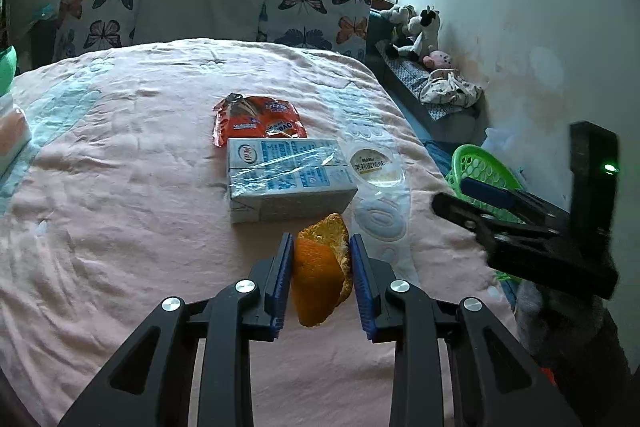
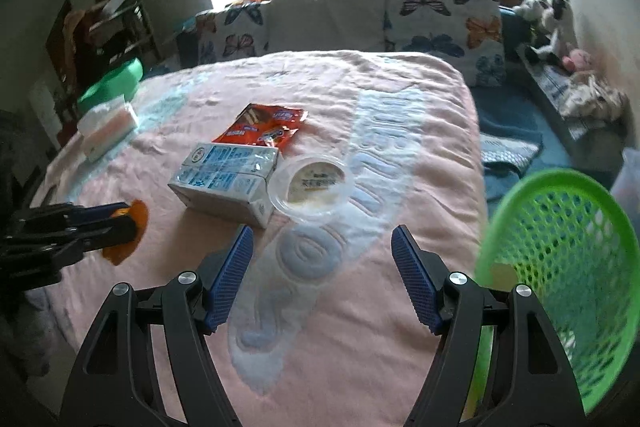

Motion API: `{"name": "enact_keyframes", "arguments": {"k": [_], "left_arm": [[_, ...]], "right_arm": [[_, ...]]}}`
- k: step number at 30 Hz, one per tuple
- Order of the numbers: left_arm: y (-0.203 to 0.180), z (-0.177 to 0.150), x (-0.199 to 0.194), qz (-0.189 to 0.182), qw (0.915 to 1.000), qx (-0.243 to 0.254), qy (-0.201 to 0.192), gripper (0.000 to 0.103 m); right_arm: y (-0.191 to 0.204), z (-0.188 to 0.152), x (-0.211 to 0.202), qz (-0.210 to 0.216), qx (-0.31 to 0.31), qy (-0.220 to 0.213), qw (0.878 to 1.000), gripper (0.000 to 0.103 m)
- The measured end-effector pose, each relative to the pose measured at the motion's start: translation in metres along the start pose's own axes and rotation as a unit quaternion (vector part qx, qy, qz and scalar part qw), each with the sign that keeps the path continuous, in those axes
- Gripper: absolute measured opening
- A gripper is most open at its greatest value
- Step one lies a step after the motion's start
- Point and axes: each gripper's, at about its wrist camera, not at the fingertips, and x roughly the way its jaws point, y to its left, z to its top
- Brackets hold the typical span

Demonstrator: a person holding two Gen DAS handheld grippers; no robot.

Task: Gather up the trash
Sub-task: 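Grasp the clear pudding cup with the right tool while the left tool holds the bread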

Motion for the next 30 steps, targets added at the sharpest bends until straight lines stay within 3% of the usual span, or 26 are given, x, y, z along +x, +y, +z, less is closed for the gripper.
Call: {"name": "enact_keyframes", "arguments": {"k": [19,30], "left_arm": [[0.017,0.0,0.003,-0.007,0.9999,-0.013,0.007,0.028],[0.014,0.001,0.007,-0.009,0.9998,-0.013,0.011,0.028]], "right_arm": [[0.01,0.02,0.074,-0.007,-0.062,0.044,0.997,0.072],[0.001,0.014,0.063,0.002,-0.035,0.03,0.999,0.068]]}}
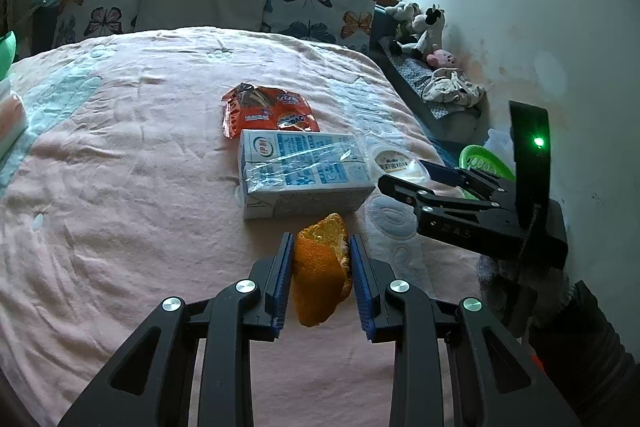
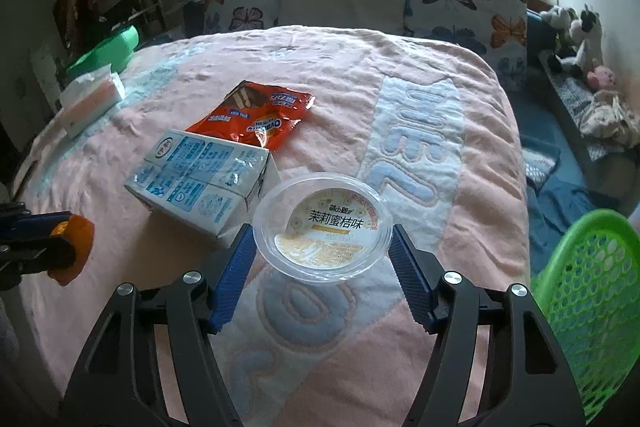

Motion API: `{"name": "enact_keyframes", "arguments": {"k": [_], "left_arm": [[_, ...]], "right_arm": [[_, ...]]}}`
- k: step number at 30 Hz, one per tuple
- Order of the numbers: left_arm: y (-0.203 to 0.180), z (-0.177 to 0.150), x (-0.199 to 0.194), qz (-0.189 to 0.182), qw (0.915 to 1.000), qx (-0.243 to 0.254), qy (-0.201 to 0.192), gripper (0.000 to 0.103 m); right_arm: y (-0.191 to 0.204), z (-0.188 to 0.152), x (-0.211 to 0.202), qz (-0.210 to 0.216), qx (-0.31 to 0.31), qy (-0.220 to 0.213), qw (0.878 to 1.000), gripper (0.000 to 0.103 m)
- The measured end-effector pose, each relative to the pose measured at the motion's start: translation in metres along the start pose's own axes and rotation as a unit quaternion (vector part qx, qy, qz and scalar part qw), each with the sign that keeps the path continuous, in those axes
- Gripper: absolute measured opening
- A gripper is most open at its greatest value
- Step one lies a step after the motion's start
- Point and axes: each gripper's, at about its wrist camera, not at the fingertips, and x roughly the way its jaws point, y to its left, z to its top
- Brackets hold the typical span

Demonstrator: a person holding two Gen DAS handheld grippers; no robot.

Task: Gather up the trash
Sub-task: 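Grasp the clear pudding cup with the right tool while the left tool holds the bread, then drop the pudding cup into the green basket with the right tool while the left tool drops the bread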

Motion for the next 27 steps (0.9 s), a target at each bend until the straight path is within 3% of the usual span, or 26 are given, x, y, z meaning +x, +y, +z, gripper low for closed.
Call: {"name": "enact_keyframes", "arguments": {"k": [10,20,27], "left_arm": [[-0.026,0.0,-0.003,-0.02,0.9996,0.02,-0.002,0.028],[-0.063,0.002,0.002,-0.045,0.9977,0.051,0.007,0.028],[-0.092,0.004,0.015,-0.059,0.9956,0.07,0.02,0.028]], "right_arm": [[-0.008,-0.028,-0.051,-0.004,0.034,-0.019,0.999,0.068],[-0.02,-0.054,-0.096,-0.033,0.06,-0.038,0.997,0.068],[-0.049,-0.072,-0.121,-0.06,0.095,-0.046,0.993,0.068]]}}
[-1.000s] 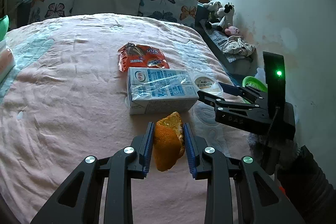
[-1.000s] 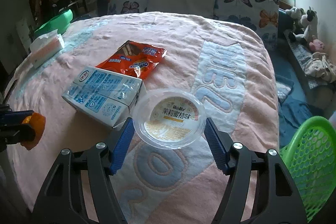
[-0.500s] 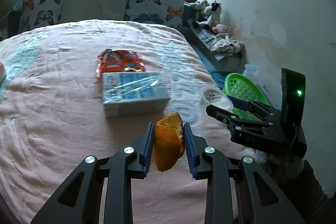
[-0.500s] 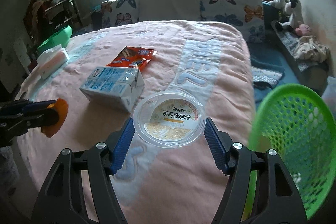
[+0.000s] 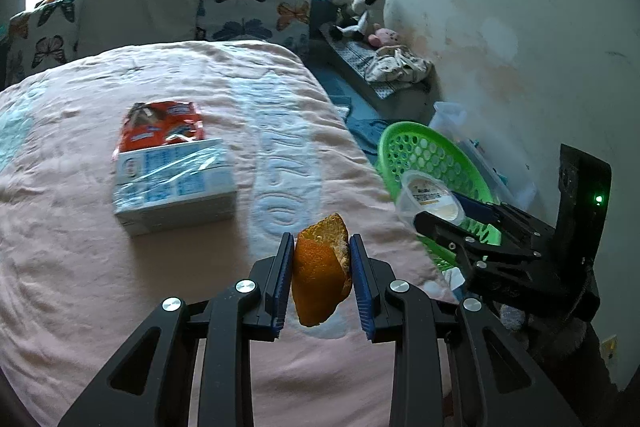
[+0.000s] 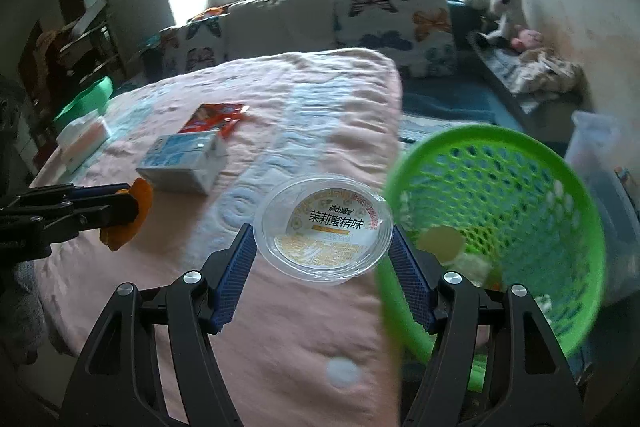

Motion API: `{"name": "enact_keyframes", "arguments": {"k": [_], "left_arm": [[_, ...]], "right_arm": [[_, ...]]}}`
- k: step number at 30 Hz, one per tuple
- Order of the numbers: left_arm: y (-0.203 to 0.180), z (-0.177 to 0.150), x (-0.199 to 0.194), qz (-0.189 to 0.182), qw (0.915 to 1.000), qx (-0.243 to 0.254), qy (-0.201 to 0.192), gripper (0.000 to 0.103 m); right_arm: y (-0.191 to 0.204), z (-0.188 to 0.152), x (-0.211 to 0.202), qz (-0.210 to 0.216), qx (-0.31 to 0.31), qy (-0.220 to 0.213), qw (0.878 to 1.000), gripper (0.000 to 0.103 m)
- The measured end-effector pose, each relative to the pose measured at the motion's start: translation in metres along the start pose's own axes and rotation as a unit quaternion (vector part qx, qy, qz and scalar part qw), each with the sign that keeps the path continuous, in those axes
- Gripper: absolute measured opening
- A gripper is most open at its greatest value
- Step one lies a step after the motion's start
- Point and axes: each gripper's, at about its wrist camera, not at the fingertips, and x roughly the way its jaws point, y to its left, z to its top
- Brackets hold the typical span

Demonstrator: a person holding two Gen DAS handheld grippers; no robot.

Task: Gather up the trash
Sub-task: 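Drop the pudding cup into the green basket with the right tool while the left tool drops the bread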

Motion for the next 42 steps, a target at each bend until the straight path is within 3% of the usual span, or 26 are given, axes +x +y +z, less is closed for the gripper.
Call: {"name": "enact_keyframes", "arguments": {"k": [12,21,33,42], "left_arm": [[-0.046,0.017,0.023,-0.019,0.999,0.038,0.013,0.028],[-0.074,0.035,0.038,-0.034,0.9974,0.06,0.019,0.028],[-0.108,0.043,0.076,-0.042,0.9941,0.091,0.043,0.028],[-0.129,0.047,0.116,-0.054,0.9902,0.104,0.074,0.028]], "right_arm": [[-0.084,-0.024,-0.026,-0.072,0.065,0.005,0.995,0.068],[-0.136,-0.038,-0.022,-0.098,0.114,0.02,0.988,0.069],[-0.16,-0.05,-0.019,-0.1,0.143,0.024,0.984,0.074],[-0.157,-0.056,-0.042,-0.101,0.141,-0.001,0.985,0.074]]}}
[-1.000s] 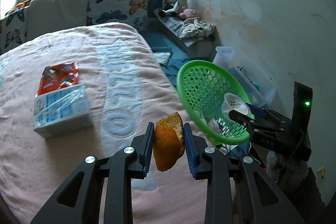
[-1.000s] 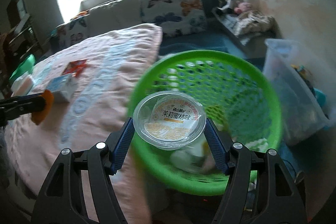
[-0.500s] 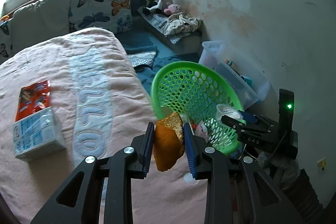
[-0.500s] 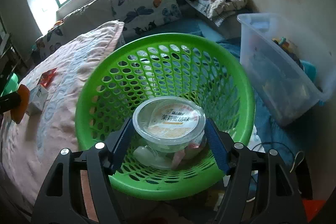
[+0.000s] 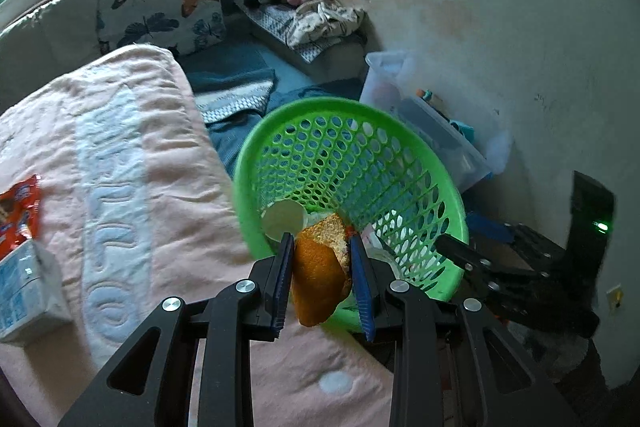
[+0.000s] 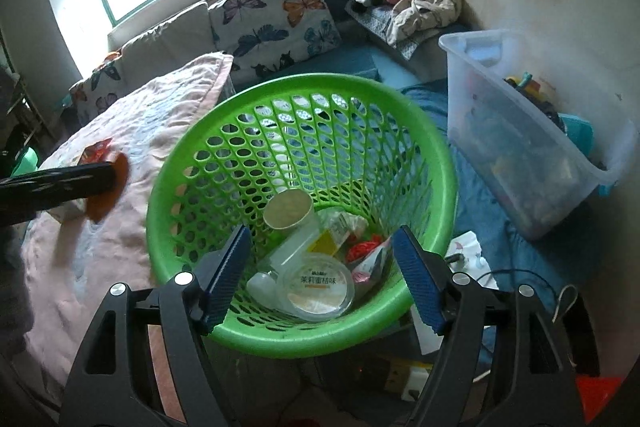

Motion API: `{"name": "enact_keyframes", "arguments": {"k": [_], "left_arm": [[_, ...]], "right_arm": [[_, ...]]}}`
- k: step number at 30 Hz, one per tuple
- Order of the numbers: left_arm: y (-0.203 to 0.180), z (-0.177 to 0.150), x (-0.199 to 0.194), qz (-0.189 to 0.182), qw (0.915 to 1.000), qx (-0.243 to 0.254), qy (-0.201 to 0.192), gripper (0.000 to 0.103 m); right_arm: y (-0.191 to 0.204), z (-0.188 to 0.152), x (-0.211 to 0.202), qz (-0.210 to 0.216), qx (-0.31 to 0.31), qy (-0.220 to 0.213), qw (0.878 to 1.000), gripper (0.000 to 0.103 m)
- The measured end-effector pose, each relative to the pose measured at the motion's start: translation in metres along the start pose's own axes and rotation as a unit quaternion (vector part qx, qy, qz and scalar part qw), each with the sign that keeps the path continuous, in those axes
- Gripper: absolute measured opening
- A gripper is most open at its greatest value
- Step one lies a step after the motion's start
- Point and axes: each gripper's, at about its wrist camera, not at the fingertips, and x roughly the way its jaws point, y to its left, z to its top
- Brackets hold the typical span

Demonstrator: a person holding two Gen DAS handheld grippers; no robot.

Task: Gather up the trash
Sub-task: 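Drop the pudding cup into the green basket with the right tool while the left tool drops the bread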

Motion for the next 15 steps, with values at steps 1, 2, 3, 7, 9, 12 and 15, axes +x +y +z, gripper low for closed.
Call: {"name": "enact_keyframes", "arguments": {"k": [1,2,3,7,9,12,15], "left_arm": [[-0.001,0.001,0.006,0.0,1.0,0.001,0.005,0.028],[-0.002,0.002,0.009,0.001,1.0,0.002,0.008,0.028],[-0.003,0.002,0.013,0.001,0.9999,0.003,0.011,0.028],[-0.007,0.005,0.028,-0.001,0.9997,0.005,0.022,0.029],[-0.008,0.005,0.031,0.0,0.9997,0.004,0.024,0.031],[-0.008,0.004,0.033,-0.008,0.9996,0.004,0.027,0.04],[-0.009,0.004,0.03,-0.011,0.9998,0.004,0.016,0.05]], "right_arm": [[0.0,0.0,-0.002,0.001,0.001,-0.002,1.0,0.074],[0.0,0.0,-0.004,0.002,0.001,-0.004,1.0,0.074],[0.0,-0.001,-0.006,0.003,0.001,-0.006,1.0,0.074],[0.0,-0.004,-0.011,0.005,0.002,-0.011,1.0,0.074],[-0.001,-0.005,-0.013,0.006,0.003,-0.013,1.0,0.074],[-0.002,-0.005,-0.015,0.005,0.004,-0.013,1.0,0.074],[-0.002,-0.006,-0.016,0.005,0.005,-0.015,1.0,0.074]]}}
